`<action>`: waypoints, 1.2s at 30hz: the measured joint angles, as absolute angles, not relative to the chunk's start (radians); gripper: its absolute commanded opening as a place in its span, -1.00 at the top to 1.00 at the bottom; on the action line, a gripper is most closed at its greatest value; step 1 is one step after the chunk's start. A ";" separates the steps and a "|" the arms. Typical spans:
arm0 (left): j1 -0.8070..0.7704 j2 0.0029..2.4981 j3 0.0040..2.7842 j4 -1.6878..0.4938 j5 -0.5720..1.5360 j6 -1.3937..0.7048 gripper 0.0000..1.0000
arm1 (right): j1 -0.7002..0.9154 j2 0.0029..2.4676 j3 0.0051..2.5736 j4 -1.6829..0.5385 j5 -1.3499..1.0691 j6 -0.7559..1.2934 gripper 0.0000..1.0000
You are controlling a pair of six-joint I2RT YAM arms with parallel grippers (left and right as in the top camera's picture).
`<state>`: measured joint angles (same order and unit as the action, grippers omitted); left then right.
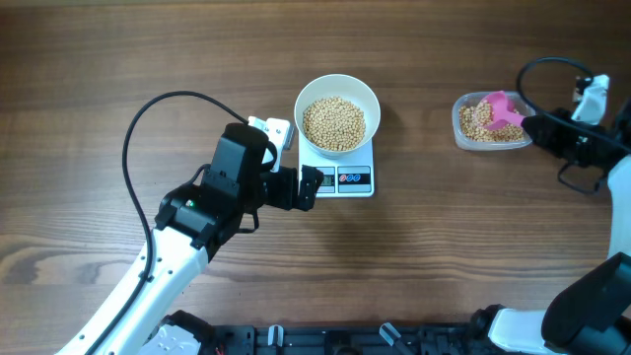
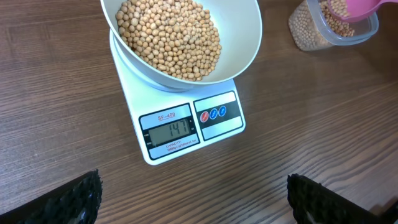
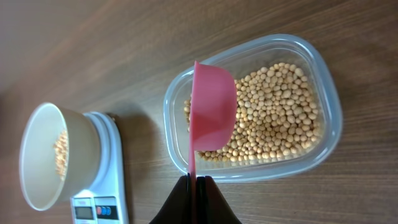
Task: Scoop item into bowl and weigh 150g on scale
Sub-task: 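Dip the pink scoop into the soybeans again with the right gripper, then lift the filled scoop and carry it over the white bowl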
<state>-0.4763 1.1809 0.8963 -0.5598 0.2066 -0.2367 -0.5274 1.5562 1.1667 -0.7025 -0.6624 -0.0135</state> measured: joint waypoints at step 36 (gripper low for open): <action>-0.476 1.181 0.896 -0.560 0.207 -0.237 -1.00 | -0.171 1.560 1.167 -0.464 -1.202 0.135 0.91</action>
<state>-0.4763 1.1809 0.8963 -0.5598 0.2070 -0.2367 -0.1711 1.5597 1.1667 -0.4641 -1.2018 0.1352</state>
